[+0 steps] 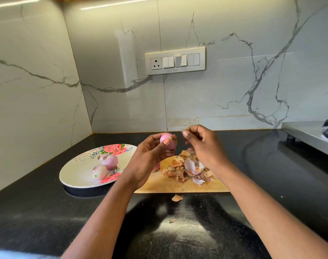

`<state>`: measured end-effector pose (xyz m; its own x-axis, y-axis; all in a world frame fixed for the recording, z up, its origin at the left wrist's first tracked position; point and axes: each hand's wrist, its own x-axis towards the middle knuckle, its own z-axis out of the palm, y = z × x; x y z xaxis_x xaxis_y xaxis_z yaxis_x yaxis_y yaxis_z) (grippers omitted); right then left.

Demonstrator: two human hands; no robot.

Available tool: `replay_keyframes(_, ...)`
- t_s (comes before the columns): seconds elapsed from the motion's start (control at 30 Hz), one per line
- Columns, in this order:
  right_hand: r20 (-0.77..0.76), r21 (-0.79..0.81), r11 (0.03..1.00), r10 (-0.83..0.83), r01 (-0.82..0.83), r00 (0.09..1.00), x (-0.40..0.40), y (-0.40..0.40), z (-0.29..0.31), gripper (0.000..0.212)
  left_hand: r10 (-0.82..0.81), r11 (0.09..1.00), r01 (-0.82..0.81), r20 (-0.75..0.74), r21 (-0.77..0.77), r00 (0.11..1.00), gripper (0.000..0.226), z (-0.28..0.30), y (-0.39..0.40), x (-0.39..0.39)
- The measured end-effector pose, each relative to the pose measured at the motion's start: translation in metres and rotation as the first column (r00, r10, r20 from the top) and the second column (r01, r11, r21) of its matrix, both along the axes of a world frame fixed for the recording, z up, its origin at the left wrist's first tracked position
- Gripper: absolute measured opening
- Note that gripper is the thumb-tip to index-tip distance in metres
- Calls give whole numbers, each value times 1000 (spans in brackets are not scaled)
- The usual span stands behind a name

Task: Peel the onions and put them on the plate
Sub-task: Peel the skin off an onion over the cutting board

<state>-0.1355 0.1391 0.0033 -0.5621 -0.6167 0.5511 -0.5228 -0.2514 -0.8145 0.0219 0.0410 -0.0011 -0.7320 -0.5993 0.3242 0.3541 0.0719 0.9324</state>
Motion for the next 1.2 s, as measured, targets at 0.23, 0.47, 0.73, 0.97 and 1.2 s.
replay_keyframes(0.23, -289, 164, 984, -22, 72, 957, 3, 5, -2, 32, 52, 999, -52, 6, 9, 999, 44, 0, -3, 1)
replay_keyframes(0.47, -241, 57, 987, 157, -147, 958, 17, 11, 9, 29, 112, 993, -110, 58, -39, 992, 48, 0, -4, 2)
replay_keyframes(0.73, -143, -16, 993, 112, -115, 983, 12, 5, 4, 18, 86, 996, -83, 90, -41, 992, 41, 0, -3, -1)
replay_keyframes(0.97, -83, 3, 991, 135, -135, 987, 14, 5, 3, 26, 101, 995, -102, 60, 19, 993, 44, 0, -5, -2)
replay_keyframes(1.2, -37, -13, 984, 176, -176, 984, 16, 7, 8, 7, 124, 991, -126, 46, 40, 991, 43, 0, -6, -2)
